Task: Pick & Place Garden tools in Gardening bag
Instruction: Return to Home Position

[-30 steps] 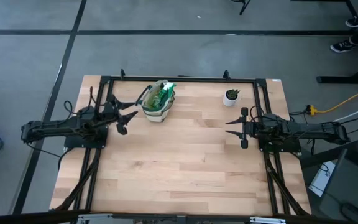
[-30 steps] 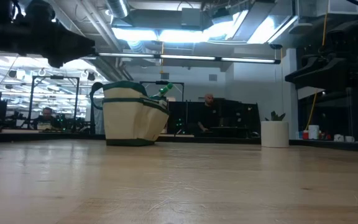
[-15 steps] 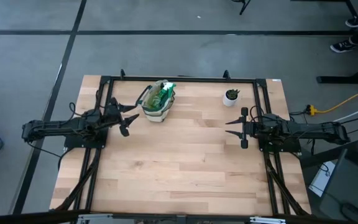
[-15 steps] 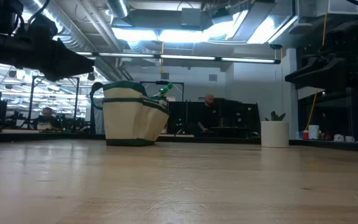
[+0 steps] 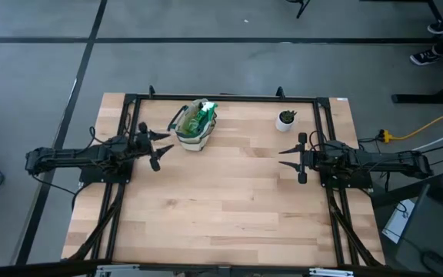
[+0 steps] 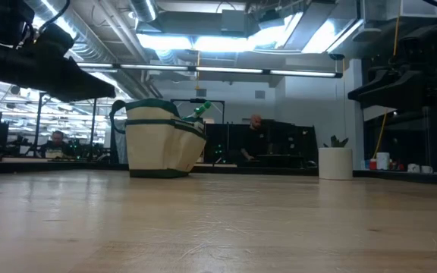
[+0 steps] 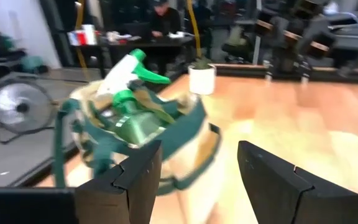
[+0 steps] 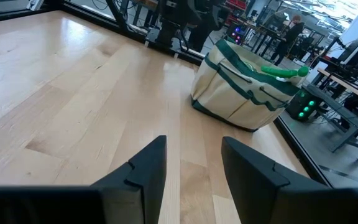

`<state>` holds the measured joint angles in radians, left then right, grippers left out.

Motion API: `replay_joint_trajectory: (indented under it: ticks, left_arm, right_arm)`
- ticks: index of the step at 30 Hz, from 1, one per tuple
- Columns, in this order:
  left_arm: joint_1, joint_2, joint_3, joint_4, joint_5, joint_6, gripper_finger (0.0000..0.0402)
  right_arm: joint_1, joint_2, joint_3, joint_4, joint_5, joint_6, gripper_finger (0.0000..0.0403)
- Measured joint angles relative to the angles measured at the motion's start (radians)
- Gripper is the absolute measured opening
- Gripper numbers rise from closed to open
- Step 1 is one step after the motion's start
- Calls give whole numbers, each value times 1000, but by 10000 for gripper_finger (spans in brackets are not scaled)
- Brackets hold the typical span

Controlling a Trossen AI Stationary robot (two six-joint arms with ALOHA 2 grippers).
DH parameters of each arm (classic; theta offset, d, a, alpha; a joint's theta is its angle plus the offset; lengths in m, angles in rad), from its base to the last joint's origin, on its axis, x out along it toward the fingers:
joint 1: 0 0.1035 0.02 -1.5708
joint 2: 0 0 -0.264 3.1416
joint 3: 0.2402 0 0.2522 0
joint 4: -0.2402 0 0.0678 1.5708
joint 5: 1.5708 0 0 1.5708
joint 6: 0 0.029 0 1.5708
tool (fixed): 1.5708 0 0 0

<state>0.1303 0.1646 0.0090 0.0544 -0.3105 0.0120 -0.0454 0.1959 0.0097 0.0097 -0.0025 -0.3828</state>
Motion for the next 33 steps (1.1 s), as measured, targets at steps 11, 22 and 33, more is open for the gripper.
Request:
replay_joint_trajectory:
  ticks: [11,22,33]
  left_arm:
    - [0,36,0,-5,42,-51,206]
    - [0,36,0,-5,43,-51,209]
    - [0,36,0,-6,43,-51,207]
  right_arm:
    - [0,0,0,0,0,0,158]
    - [0,0,0,0,0,0,158]
    - [0,0,0,0,0,0,158]
